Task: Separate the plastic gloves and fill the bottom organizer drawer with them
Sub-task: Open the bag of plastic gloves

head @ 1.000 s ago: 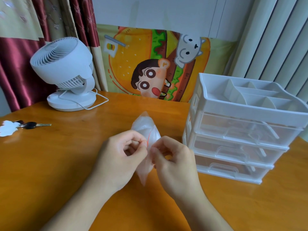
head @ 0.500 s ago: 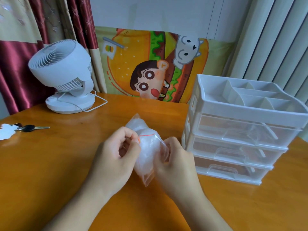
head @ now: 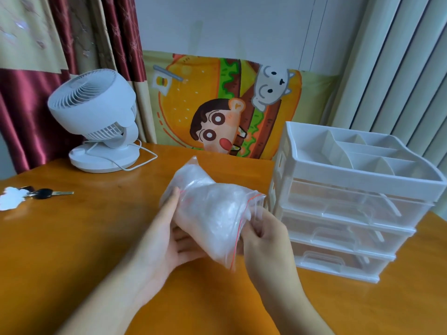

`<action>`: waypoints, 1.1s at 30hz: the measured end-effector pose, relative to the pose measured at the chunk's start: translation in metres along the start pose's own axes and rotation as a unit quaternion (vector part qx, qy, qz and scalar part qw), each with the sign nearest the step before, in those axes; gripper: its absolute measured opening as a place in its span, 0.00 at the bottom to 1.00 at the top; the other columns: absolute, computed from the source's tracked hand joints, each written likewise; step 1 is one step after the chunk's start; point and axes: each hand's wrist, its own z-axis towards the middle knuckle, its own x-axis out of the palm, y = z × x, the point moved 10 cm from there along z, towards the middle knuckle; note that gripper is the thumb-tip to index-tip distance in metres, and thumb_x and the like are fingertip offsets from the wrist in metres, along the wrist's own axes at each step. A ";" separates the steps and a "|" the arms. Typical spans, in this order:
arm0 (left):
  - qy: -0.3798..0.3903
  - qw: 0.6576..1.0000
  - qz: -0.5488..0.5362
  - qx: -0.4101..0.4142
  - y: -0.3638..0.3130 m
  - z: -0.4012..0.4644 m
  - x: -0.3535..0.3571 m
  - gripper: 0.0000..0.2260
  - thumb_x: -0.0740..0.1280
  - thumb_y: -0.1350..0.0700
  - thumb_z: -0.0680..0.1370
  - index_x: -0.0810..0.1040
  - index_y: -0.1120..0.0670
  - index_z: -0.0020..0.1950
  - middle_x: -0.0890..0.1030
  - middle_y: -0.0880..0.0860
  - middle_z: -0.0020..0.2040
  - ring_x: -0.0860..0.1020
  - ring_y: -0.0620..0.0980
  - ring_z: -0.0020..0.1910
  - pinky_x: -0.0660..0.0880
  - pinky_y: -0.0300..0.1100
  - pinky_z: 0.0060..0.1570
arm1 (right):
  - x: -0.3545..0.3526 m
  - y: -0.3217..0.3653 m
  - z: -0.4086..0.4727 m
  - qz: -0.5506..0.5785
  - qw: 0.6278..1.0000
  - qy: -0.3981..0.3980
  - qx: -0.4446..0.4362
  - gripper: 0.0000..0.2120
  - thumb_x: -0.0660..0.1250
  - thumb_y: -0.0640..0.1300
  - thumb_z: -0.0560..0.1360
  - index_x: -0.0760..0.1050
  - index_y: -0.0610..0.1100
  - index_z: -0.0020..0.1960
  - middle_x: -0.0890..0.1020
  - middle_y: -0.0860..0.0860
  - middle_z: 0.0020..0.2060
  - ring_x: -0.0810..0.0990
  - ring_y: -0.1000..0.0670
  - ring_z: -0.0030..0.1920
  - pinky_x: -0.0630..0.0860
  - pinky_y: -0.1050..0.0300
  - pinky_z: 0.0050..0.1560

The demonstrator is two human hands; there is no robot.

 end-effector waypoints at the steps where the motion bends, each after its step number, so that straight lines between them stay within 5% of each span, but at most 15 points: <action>1: 0.040 0.998 -0.041 0.005 0.002 -0.003 0.007 0.20 0.65 0.39 0.81 0.80 0.51 0.64 0.86 0.58 0.56 0.85 0.60 0.56 0.83 0.56 0.52 | 0.000 -0.001 -0.002 0.005 1.000 0.001 0.010 0.10 0.61 0.44 0.83 0.79 0.48 0.47 0.83 0.46 0.36 0.82 0.46 0.37 0.81 0.43 0.42; 4: 0.071 0.993 -0.066 0.070 -0.001 -0.009 -0.003 0.24 0.69 0.38 0.77 0.77 0.48 0.69 0.87 0.54 0.58 0.85 0.56 0.58 0.78 0.58 0.62 | -0.017 0.003 -0.007 0.018 0.997 -0.072 -0.001 0.03 0.70 0.49 0.78 0.77 0.52 0.46 0.84 0.51 0.37 0.84 0.48 0.39 0.82 0.42 0.44; 7: 0.025 0.987 -0.067 0.143 -0.019 -0.008 -0.021 0.23 0.71 0.40 0.75 0.77 0.47 0.69 0.87 0.51 0.58 0.86 0.53 0.56 0.81 0.56 0.56 | -0.019 0.016 -0.014 0.009 0.995 -0.081 -0.054 0.09 0.73 0.47 0.77 0.76 0.49 0.40 0.82 0.50 0.32 0.81 0.47 0.34 0.78 0.48 0.37; 12: -0.065 0.980 -0.052 0.180 -0.024 -0.008 -0.039 0.28 0.74 0.35 0.68 0.82 0.51 0.61 0.88 0.51 0.52 0.87 0.52 0.51 0.82 0.54 0.54 | 0.009 0.026 -0.013 0.058 0.997 0.035 -0.045 0.09 0.71 0.40 0.80 0.86 0.47 0.43 0.85 0.49 0.33 0.82 0.53 0.32 0.76 0.62 0.35; 16: -0.124 0.960 0.065 0.244 -0.037 -0.019 -0.047 0.26 0.70 0.30 0.68 0.84 0.50 0.52 0.88 0.46 0.44 0.87 0.48 0.47 0.82 0.49 0.45 | 0.025 0.019 -0.014 0.099 0.988 0.114 0.004 0.10 0.72 0.44 0.81 0.87 0.44 0.42 0.88 0.49 0.37 0.87 0.52 0.40 0.81 0.60 0.41; 20: -0.092 0.954 0.106 0.266 -0.040 -0.028 -0.032 0.22 0.67 0.32 0.72 0.83 0.48 0.50 0.88 0.43 0.43 0.86 0.42 0.43 0.81 0.42 0.42 | 0.031 0.010 -0.014 0.121 0.982 0.139 0.046 0.07 0.73 0.37 0.79 0.88 0.46 0.50 0.90 0.49 0.43 0.89 0.50 0.47 0.84 0.55 0.47; 25: -0.023 0.967 0.092 0.237 -0.027 -0.020 -0.007 0.15 0.69 0.37 0.73 0.81 0.46 0.50 0.87 0.39 0.44 0.86 0.38 0.43 0.80 0.31 0.37 | 0.028 -0.006 -0.007 0.145 0.979 0.134 0.058 0.16 0.69 0.44 0.69 0.87 0.46 0.54 0.89 0.43 0.47 0.86 0.36 0.52 0.82 0.37 0.55; 29: 0.031 0.971 0.095 0.217 -0.020 -0.025 0.009 0.19 0.74 0.40 0.67 0.82 0.47 0.55 0.88 0.42 0.48 0.86 0.39 0.46 0.80 0.32 0.42 | 0.023 -0.010 -0.005 0.184 0.974 0.122 0.056 0.17 0.69 0.48 0.72 0.86 0.46 0.58 0.89 0.47 0.51 0.88 0.47 0.52 0.83 0.56 0.47; 33: 0.029 0.980 0.038 0.191 -0.016 -0.025 0.004 0.23 0.79 0.46 0.68 0.82 0.48 0.62 0.88 0.46 0.52 0.86 0.46 0.52 0.81 0.47 0.56 | 0.021 -0.015 -0.005 0.153 0.979 0.114 0.077 0.15 0.66 0.45 0.68 0.86 0.46 0.51 0.89 0.47 0.43 0.88 0.47 0.44 0.81 0.58 0.39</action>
